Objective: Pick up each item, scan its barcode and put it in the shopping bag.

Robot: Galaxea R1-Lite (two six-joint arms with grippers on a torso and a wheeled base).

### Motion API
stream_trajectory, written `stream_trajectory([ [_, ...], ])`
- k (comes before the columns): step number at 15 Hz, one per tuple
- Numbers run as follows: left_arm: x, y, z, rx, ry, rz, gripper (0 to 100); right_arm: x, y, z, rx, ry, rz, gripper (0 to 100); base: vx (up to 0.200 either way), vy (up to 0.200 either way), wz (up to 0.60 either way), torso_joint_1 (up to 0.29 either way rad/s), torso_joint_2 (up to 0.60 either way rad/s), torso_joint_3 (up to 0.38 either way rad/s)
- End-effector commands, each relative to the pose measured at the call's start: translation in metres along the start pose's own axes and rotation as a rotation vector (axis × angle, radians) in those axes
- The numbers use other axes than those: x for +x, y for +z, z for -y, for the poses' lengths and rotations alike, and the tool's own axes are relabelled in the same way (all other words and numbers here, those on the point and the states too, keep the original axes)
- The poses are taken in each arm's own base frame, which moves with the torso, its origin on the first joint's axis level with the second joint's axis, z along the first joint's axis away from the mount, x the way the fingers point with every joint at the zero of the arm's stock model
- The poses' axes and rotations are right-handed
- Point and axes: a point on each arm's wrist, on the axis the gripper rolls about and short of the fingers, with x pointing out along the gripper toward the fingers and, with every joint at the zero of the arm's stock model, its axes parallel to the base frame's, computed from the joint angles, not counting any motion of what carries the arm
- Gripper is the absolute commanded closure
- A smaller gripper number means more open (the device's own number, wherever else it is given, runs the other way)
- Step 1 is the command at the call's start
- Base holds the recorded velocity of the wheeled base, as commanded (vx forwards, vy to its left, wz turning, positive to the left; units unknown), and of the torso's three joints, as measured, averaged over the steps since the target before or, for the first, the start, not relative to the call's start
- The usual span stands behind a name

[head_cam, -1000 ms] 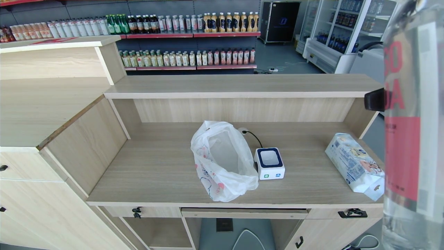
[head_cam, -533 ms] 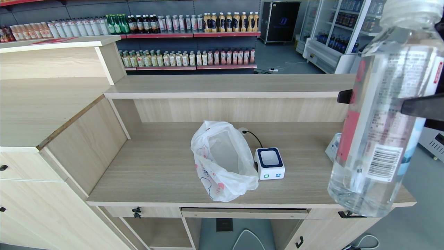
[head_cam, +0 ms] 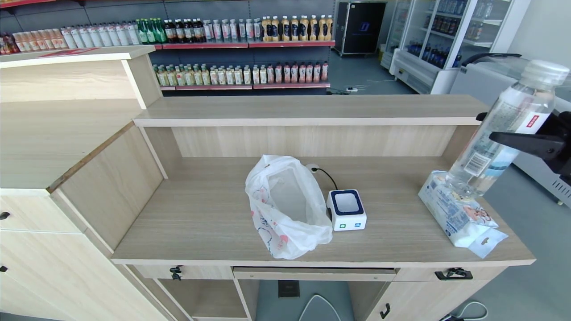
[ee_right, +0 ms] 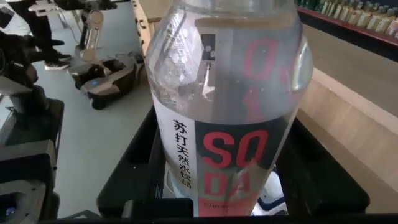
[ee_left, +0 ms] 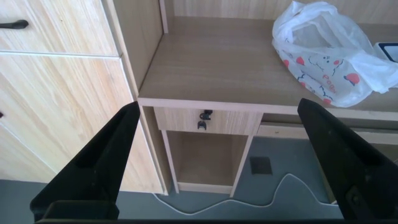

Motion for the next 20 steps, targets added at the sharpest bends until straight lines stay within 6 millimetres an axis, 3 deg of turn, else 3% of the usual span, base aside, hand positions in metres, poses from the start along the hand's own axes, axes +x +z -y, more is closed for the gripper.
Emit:
stream_trajectory([
  [1, 0.000, 0.000, 0.000, 0.000, 0.001, 0.000, 0, -0.036, -0.035, 0.021, 0.077, -0.121, -0.027, 100, 0.000, 0.000, 0.00, 0.000, 0.00, 0.000],
  [5, 0.000, 0.000, 0.000, 0.000, 0.001, 0.000, 0, -0.046, -0.044, 0.028, 0.229, -0.185, -0.023, 100, 0.000, 0.000, 0.00, 0.000, 0.00, 0.000],
  [8, 0.000, 0.000, 0.000, 0.000, 0.001, 0.000, 0, -0.045, -0.047, 0.034, 0.311, -0.450, -0.023, 100, 0.000, 0.000, 0.00, 0.000, 0.00, 0.000],
  [10, 0.000, 0.000, 0.000, 0.000, 0.001, 0.000, 0, -0.036, -0.061, 0.036, 0.208, -0.685, -0.147, 100, 0.000, 0.000, 0.00, 0.000, 0.00, 0.000],
  [11, 0.000, 0.000, 0.000, -0.002, 0.001, 0.000, 0, -0.031, -0.067, 0.035, 0.144, -0.835, -0.289, 100, 0.000, 0.000, 0.00, 0.000, 0.00, 0.000],
  [13, 0.000, 0.000, 0.000, 0.000, 0.001, 0.000, 0, -0.025, -0.063, 0.032, 0.118, -0.815, -0.278, 100, 0.000, 0.000, 0.00, 0.000, 0.00, 0.000],
  [14, 0.000, 0.000, 0.000, 0.000, 0.001, 0.000, 0, -0.013, -0.058, 0.031, 0.069, -0.780, -0.260, 100, 0.000, 0.000, 0.00, 0.000, 0.00, 0.000],
  [20, 0.000, 0.000, 0.000, 0.000, 0.001, 0.000, 0, -0.012, -0.063, 0.022, -0.154, -0.738, -0.371, 100, 0.000, 0.000, 0.00, 0.000, 0.00, 0.000],
])
